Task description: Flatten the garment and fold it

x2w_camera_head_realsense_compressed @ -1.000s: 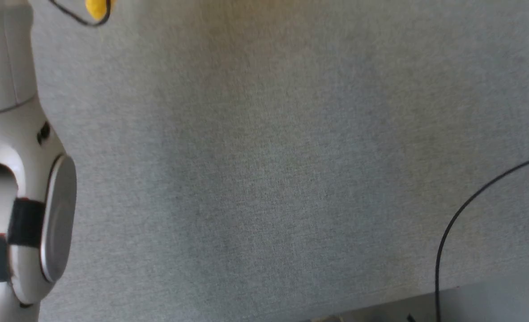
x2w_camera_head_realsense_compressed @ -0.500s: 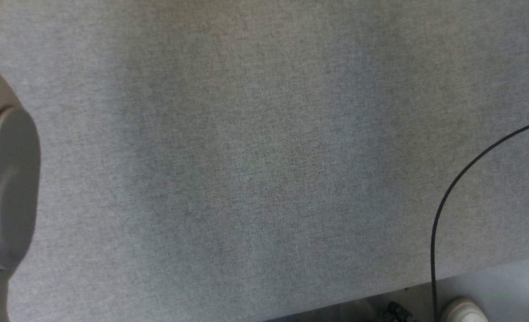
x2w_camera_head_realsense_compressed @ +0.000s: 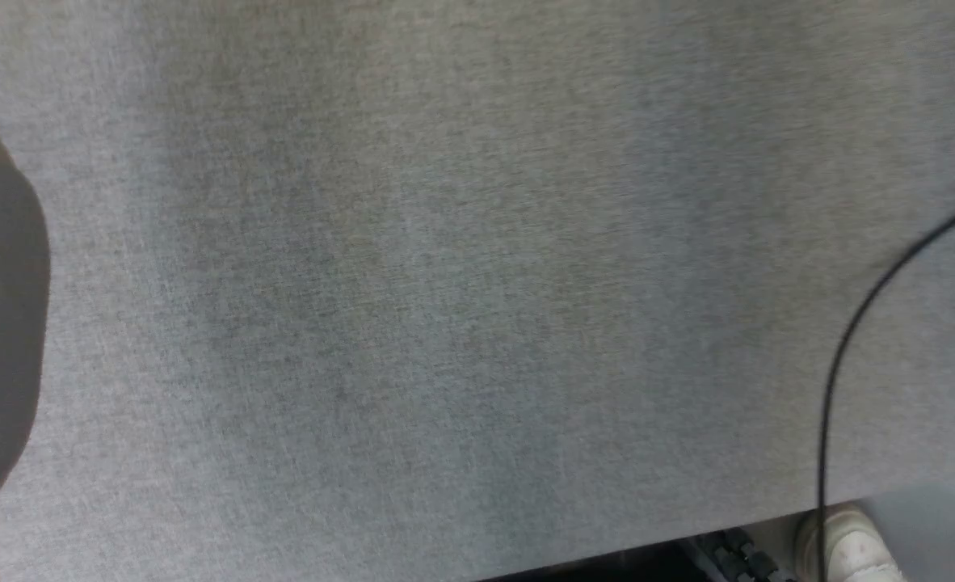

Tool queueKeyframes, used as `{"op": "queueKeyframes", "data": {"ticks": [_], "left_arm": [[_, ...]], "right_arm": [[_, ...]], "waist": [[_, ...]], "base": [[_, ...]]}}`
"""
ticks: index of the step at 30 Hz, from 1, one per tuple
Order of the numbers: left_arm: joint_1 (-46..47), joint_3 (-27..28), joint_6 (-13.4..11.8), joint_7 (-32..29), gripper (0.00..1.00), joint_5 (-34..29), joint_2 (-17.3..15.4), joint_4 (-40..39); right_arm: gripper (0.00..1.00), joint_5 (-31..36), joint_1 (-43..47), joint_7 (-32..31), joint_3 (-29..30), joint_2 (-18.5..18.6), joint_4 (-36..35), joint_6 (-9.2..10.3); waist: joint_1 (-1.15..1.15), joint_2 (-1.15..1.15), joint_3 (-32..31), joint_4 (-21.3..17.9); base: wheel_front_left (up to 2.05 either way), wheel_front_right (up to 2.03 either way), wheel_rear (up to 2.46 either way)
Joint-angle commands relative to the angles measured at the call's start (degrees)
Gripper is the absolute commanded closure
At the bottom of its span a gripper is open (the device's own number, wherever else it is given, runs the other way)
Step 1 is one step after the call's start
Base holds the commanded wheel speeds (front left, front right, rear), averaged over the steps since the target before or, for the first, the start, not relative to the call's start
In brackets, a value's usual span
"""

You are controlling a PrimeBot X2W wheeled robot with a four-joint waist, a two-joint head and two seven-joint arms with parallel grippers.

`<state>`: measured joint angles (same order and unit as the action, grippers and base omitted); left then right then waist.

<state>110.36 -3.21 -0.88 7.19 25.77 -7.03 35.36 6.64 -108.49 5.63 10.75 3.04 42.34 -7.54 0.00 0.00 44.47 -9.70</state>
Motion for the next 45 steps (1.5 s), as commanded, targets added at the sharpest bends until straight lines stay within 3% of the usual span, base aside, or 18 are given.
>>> {"op": "queueKeyframes", "data": {"ticks": [1,13,20,26,30,36,45], "left_arm": [[0.76,0.09,0.91,0.52,1.00,0.60,-0.11,0.74],[-4.15,-0.09,4.61,-1.00,1.00,2.98,-2.38,4.54],[-11.76,-0.70,6.16,-8.02,1.00,5.47,-4.32,2.67],[-23.47,-0.51,6.99,-13.98,1.00,8.91,-6.03,-4.46],[-33.35,1.94,5.47,-17.00,1.00,12.67,-5.88,-11.41],[-49.83,5.30,1.89,-19.51,1.00,15.73,-5.76,-21.10],[-73.39,2.92,0.64,-24.81,1.00,14.44,-7.51,-34.24]], "right_arm": [[1.00,0.86,-0.96,0.26,-0.02,-0.16,0.04,0.05],[1.00,0.77,2.50,1.33,-4.57,0.06,2.81,0.05],[1.00,-5.93,8.28,-1.19,-10.38,2.48,3.30,0.05],[1.00,-15.28,17.84,-5.68,-17.75,6.60,-1.01,0.05],[1.00,-21.88,25.99,-8.85,-20.47,9.89,-6.78,0.05],[1.00,-28.96,39.35,-12.11,-19.39,13.14,-15.83,0.05],[1.00,-33.01,59.52,-16.21,-13.63,12.55,-26.25,0.05]], "waist": [[0.00,0.00,3.43,1.49],[0.00,0.00,7.12,3.17],[0.00,0.00,5.69,4.59],[0.00,0.00,2.15,5.73],[0.00,0.00,-0.99,6.09],[0.00,0.00,-6.45,6.54],[0.00,0.00,-12.52,6.13]], "base": [[0.00,0.00,0.00],[0.00,0.00,0.00],[0.00,0.00,0.00],[0.00,0.00,0.00],[0.00,0.00,0.00],[0.00,0.00,0.00],[0.00,0.00,0.00]]}}
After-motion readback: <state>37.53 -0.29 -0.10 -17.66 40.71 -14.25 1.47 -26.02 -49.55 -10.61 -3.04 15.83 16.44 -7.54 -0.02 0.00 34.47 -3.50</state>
